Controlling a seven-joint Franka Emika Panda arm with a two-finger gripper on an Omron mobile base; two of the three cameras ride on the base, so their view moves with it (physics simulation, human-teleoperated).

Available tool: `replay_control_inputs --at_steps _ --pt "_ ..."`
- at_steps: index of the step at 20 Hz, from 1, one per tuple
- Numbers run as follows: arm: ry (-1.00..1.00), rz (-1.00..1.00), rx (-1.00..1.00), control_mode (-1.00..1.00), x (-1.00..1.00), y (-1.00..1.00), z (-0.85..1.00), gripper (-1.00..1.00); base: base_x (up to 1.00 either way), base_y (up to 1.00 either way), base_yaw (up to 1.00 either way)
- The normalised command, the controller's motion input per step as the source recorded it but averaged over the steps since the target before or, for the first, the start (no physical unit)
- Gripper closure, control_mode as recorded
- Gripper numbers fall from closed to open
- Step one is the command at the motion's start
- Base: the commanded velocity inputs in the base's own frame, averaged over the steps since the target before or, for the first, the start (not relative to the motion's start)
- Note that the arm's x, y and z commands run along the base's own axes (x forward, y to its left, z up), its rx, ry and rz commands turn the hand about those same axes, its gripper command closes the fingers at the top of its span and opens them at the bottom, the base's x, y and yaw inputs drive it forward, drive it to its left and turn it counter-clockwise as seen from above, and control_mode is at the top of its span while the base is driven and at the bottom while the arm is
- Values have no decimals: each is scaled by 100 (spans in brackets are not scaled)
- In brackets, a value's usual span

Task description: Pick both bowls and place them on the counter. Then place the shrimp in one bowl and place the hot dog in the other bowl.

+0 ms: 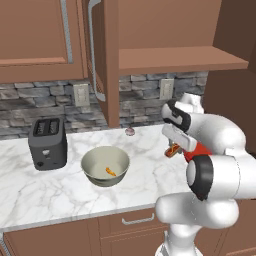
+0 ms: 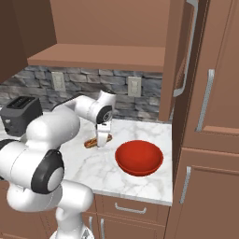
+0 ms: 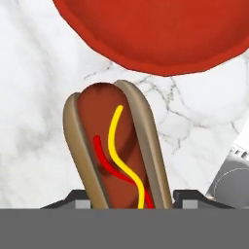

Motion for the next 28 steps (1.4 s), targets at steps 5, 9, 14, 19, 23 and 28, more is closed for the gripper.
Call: replay_control_inputs --at_steps 5,9,14,19,23,28 --pt "0 -23 0 -100 -9 -55 4 100 0 0 0" --pt "0 -22 0 -100 0 -59 0 100 0 0 0" --pt "0 -17 0 -100 0 -58 0 100 0 0 0" --pt "1 -13 0 -100 0 -61 -3 100 0 0 0" --pt "6 -12 -5 -100 1 -43 -34 100 0 0 0" --pt "9 -8 -7 -100 12 -26 -39 100 0 0 0"
